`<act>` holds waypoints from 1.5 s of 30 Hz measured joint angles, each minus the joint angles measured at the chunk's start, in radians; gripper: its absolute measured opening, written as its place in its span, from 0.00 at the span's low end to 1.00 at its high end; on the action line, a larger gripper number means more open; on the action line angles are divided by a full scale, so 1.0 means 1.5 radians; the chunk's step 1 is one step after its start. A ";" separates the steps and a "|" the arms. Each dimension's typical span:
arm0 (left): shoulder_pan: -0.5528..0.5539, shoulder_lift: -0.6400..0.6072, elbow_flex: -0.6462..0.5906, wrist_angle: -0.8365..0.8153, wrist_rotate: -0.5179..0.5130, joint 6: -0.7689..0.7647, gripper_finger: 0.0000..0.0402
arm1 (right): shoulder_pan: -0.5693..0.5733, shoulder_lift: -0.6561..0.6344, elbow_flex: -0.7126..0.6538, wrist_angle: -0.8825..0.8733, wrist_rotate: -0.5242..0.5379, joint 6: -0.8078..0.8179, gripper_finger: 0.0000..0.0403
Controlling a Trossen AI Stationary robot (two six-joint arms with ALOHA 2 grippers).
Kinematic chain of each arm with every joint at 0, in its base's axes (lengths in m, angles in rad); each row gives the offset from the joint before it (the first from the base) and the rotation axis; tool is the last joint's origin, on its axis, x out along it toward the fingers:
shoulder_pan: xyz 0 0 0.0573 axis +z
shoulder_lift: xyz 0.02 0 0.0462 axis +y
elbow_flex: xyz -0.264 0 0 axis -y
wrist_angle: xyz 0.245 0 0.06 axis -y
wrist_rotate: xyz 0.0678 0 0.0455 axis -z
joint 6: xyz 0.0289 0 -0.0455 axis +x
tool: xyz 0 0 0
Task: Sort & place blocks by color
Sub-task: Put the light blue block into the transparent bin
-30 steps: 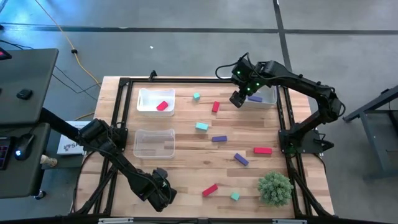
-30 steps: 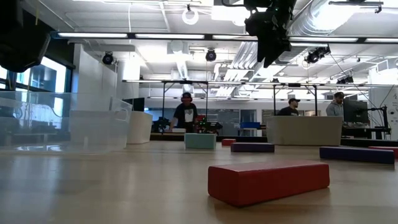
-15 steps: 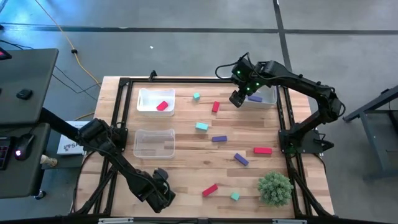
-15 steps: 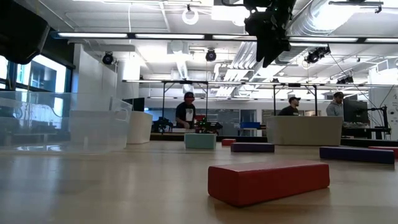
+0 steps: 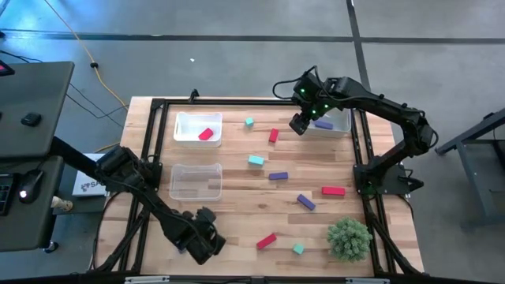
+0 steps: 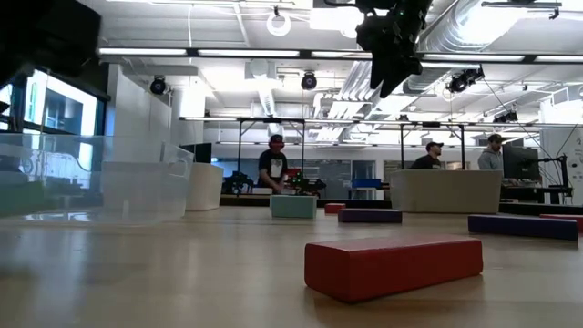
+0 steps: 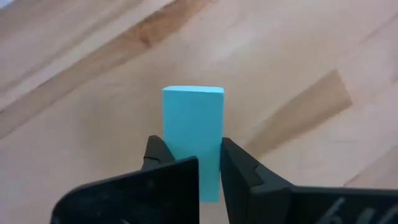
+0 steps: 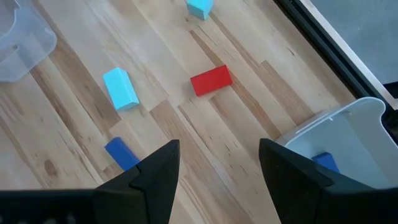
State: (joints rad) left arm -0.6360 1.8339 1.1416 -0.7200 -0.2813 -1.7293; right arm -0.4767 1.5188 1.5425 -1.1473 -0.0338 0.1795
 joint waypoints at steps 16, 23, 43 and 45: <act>0.031 -0.112 0.003 -0.017 -0.111 0.104 0.00 | 0.000 0.000 0.000 0.003 0.000 0.000 0.52; 0.080 -0.205 0.004 -0.077 -0.174 0.163 0.00 | 0.000 0.000 0.000 0.003 0.000 -0.003 0.52; 0.277 -0.282 -0.025 -0.291 -0.079 0.358 0.00 | -0.019 0.000 0.000 0.010 0.001 -0.033 0.52; 0.294 -0.280 -0.046 -0.299 -0.061 0.358 0.00 | -0.030 0.000 0.000 0.016 0.000 -0.036 0.52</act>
State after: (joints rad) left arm -0.1953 1.4139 1.0722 -1.1682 -0.3729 -1.1919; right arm -0.5220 1.5192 1.5421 -1.1239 -0.0344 0.1251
